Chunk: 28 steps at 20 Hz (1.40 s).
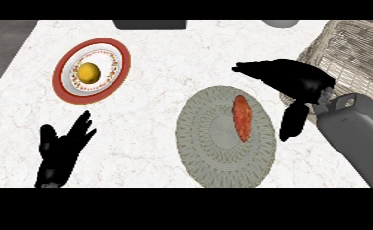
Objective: Pick the sweet potato from the placemat and place it in the basket
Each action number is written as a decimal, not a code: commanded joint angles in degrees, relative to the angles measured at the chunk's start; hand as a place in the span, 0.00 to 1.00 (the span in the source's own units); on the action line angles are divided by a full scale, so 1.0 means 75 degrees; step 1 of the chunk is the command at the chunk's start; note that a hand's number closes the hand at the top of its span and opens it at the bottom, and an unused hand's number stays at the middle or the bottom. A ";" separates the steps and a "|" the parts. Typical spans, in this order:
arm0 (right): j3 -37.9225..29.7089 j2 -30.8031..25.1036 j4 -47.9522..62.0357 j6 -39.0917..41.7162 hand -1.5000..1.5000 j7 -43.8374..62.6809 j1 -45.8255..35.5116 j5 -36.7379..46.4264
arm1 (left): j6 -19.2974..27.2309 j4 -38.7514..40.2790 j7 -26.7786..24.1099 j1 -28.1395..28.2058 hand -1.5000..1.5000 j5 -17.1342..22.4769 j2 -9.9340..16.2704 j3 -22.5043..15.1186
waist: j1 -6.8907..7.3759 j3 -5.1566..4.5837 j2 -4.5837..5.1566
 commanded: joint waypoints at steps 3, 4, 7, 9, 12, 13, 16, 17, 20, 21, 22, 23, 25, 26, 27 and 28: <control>0.0029 0.0511 0.0552 -0.0198 0.00 -0.0408 0.0059 0.0670 | -0.0233 0.0736 0.0109 -0.0048 0.50 -0.0143 -0.0111 0.0018 | -0.0008 -0.0109 0.0068; -0.0115 0.0194 0.0172 -0.0155 0.00 -0.0766 0.0457 0.0580 | -0.0185 0.1048 -0.0138 -0.0160 0.50 -0.0168 -0.0350 0.0033 | -0.0079 -0.0110 0.0061; 0.0053 0.0679 0.0716 -0.0473 0.00 -0.0723 0.0244 0.1135 | -0.0285 0.0436 0.0208 0.0086 0.50 -0.0064 -0.0177 0.0113 | 0.0000 -0.0108 0.0060; 0.0208 0.0838 0.0494 -0.0690 0.00 -0.0636 0.0589 0.1423 | -0.0127 0.0170 0.0641 -0.0036 0.50 -0.0165 -0.0139 0.0112 | -0.0041 -0.0106 0.0047; -0.0120 0.0674 0.0784 -0.0636 0.00 -0.1154 0.0520 0.1458 | -0.0243 0.0335 0.0059 0.0473 0.50 -0.0266 -0.0281 0.0089 | -0.0022 -0.0109 0.0051; 0.0249 0.1201 0.1035 -0.1047 0.00 -0.0963 0.0571 0.1819 | -0.0362 0.0462 0.0087 0.0278 0.50 -0.0187 -0.0344 0.0075 | -0.0006 -0.0109 0.0063; 0.0005 0.1236 0.1176 -0.1039 0.00 -0.1303 0.0604 0.1874 | -0.0155 0.0313 0.0477 0.0065 0.50 -0.0341 -0.0435 0.0076 | -0.0033 -0.0107 0.0061; -0.0178 0.1240 0.1486 -0.0839 0.00 -0.1532 0.0324 0.1820 | -0.0427 0.0370 0.0164 0.0235 0.50 -0.0259 -0.0209 0.0320 | -0.0001 -0.0109 0.0062; 0.0122 0.1398 0.1583 -0.1214 0.00 -0.1563 0.0700 0.2372 | -0.0233 0.0110 0.0458 0.0288 0.50 -0.0335 -0.0367 0.0272 | -0.0002 -0.0106 0.0059; 0.0073 0.1169 0.2046 -0.1412 0.00 -0.2268 0.0714 0.2515 | -0.0168 -0.0135 0.0589 0.0316 0.50 -0.0370 -0.0420 0.0205 | 0.0021 -0.0103 0.0067; 0.0167 0.1671 0.1197 -0.0904 0.00 -0.1038 0.0607 0.2381 | -0.0349 0.0331 0.0390 0.0231 0.50 -0.0415 -0.0309 0.0313 | -0.0045 -0.0111 0.0046; 0.0130 0.1483 0.1744 -0.1077 0.00 -0.1658 0.0646 0.2621 | -0.0467 -0.0003 0.0572 0.0233 0.50 -0.0283 -0.0235 0.0414 | -0.0013 -0.0107 0.0054; 0.0241 0.1545 0.2110 -0.1170 0.00 -0.1596 0.0675 0.2876 | -0.0397 -0.0150 0.0311 0.0630 0.50 -0.0442 -0.0362 0.0253 | 0.0022 -0.0107 0.0057; 0.0480 0.1398 0.1880 -0.1300 0.00 -0.1841 0.1046 0.3025 | -0.0293 0.0482 0.0156 0.0249 0.50 -0.0574 -0.0623 0.0180 | -0.0053 -0.0109 0.0063; 0.0311 0.1586 0.1903 -0.0768 0.00 -0.1352 0.0642 0.2870 | -0.0566 0.0376 0.0372 0.0258 0.50 -0.0316 -0.0232 0.0536 | -0.0028 -0.0111 0.0055; 0.0358 0.1634 0.2191 -0.0820 0.00 -0.1488 0.0584 0.3018 | -0.0737 0.0193 0.0288 0.0382 0.50 -0.0382 -0.0191 0.0404 | -0.0001 -0.0109 0.0058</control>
